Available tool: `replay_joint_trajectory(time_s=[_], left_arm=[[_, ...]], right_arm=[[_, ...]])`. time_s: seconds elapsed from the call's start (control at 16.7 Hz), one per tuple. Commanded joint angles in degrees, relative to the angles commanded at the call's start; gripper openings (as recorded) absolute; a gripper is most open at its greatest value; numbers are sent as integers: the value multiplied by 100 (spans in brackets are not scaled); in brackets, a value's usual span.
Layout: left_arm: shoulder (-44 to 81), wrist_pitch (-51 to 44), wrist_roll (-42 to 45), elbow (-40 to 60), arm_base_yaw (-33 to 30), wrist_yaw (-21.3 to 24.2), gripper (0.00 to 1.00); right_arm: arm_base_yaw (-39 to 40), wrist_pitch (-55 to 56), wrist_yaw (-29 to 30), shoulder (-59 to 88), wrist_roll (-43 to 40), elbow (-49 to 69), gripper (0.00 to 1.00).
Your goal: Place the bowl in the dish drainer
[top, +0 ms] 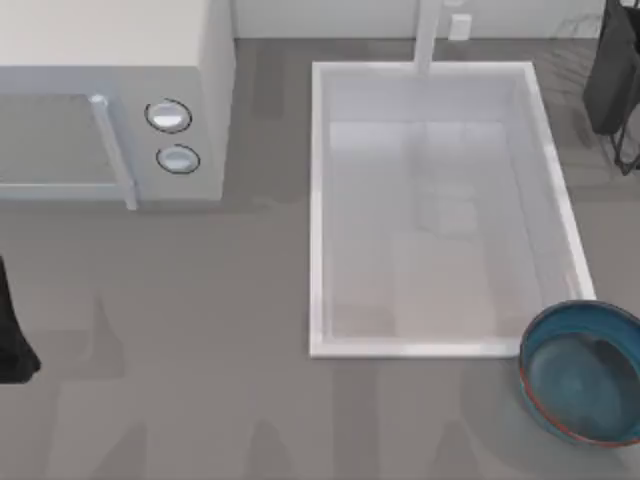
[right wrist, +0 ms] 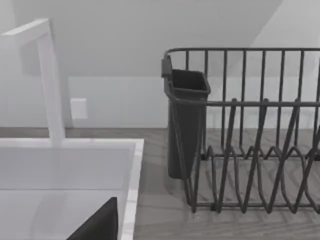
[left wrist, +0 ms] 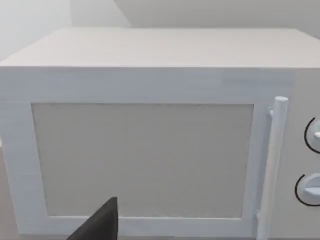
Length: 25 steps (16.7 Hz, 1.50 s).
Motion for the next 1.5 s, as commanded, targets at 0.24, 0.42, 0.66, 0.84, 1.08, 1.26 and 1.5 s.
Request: replay_joint_trajectory(time_s=[0.24,0.42,0.66,0.84,1.08,1.26,1.5], left_arm=[[0,0,0,0,0,0,100],[0,0,0,0,0,0,100],[0,0,0,0,0,0,100],[0,0,0,0,0,0,100],[0,0,0,0,0,0,100],[0,0,0,0,0,0,100],[0,0,0,0,0,0,100]], right_arm=[[28,-194,-1,196,33,195,100],[108,-897,6,936,138,884,100],[263,-2398,32,2754,319,2202,100],[402,-3681,58,4429,452,3251,100],[580,-5175,75,6318,624,4532,100],[684,-5985,67,7263,730,5312,100],[749,-6481,55,7867,796,5829,100]])
